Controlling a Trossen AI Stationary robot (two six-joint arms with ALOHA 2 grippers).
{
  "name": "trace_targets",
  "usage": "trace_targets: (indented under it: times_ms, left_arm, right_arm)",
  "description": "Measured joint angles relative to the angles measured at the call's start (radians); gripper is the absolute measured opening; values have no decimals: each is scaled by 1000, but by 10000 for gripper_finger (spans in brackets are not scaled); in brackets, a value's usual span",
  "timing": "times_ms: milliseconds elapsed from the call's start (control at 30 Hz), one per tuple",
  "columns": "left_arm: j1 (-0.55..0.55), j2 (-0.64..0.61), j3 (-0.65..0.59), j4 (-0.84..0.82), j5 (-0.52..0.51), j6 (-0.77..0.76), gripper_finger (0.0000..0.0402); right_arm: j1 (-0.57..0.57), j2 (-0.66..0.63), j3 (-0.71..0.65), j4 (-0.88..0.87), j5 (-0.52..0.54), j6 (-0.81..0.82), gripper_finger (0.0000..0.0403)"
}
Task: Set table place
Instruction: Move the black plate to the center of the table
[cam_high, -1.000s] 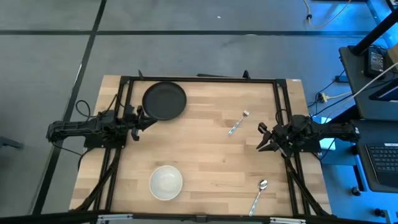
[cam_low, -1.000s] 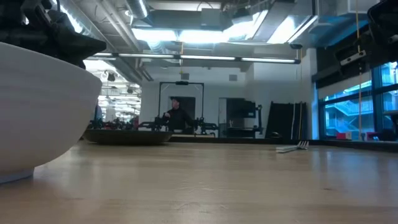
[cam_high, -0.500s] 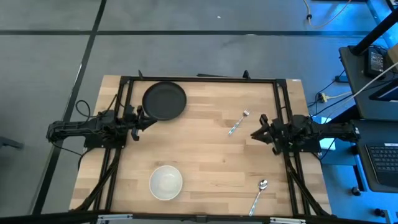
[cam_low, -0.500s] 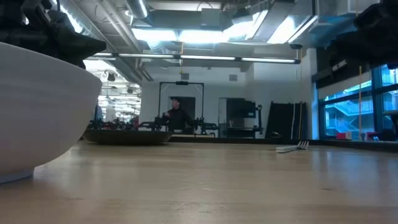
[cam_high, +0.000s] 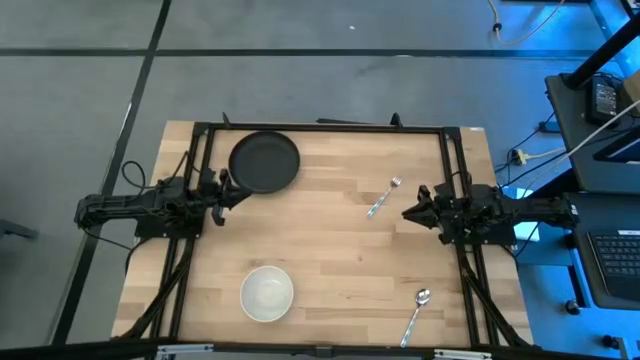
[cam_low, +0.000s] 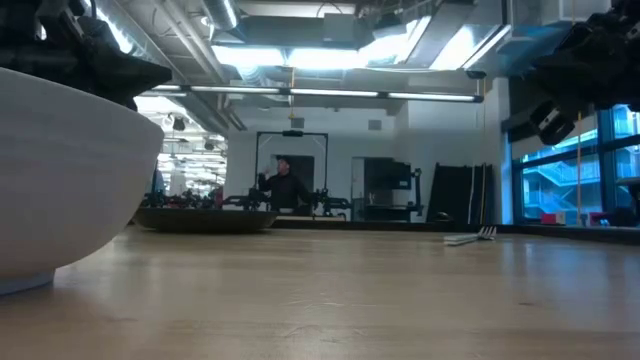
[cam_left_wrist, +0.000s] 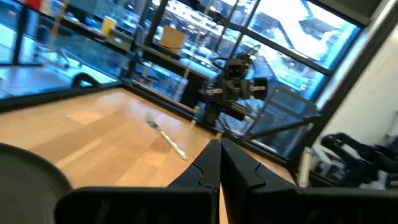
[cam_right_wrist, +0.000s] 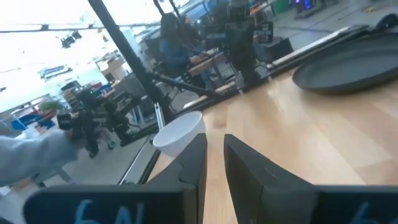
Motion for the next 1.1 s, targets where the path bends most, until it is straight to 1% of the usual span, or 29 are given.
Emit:
trace_targets:
  times_ms: [67, 133, 267, 333, 400, 500, 633, 767, 867, 967, 1100]
  left_arm:
    - [0, 0, 0, 0, -24, 44, 0]
    - [0, 0, 0, 0, -49, 81, 0]
    - [0, 0, 0, 0, -54, 91, 0]
    - [0, 0, 0, 1, -53, 89, 0]
    - [0, 0, 0, 18, -57, 87, 0]
    - [0, 0, 1, 89, -73, 84, 0]
    - [0, 0, 1, 170, -73, 82, 0]
    - [0, 0, 1, 199, -77, -51, 0]
    - [0, 0, 1, 196, -66, -139, 2]
    - [0, 0, 1, 188, -49, -191, 16]
    - [0, 0, 1, 189, -48, -214, 41]
  right_arm:
    - [0, 0, 0, 4, 53, 9, 58]
    - [0, 0, 0, 29, 148, 39, 58]
    - [0, 0, 0, 123, 344, 48, 58]
    - [0, 0, 0, 187, 403, 44, 58]
    - [0, 0, 0, 260, 429, 40, 58]
    - [0, 0, 0, 357, 448, 26, 58]
    - [0, 0, 0, 430, 499, 41, 58]
    - [0, 0, 0, 434, 557, 108, 58]
    - [0, 0, 0, 432, 585, 78, 58]
    - [0, 0, 0, 430, 633, 50, 58]
    - [0, 0, 0, 394, 650, 32, 58]
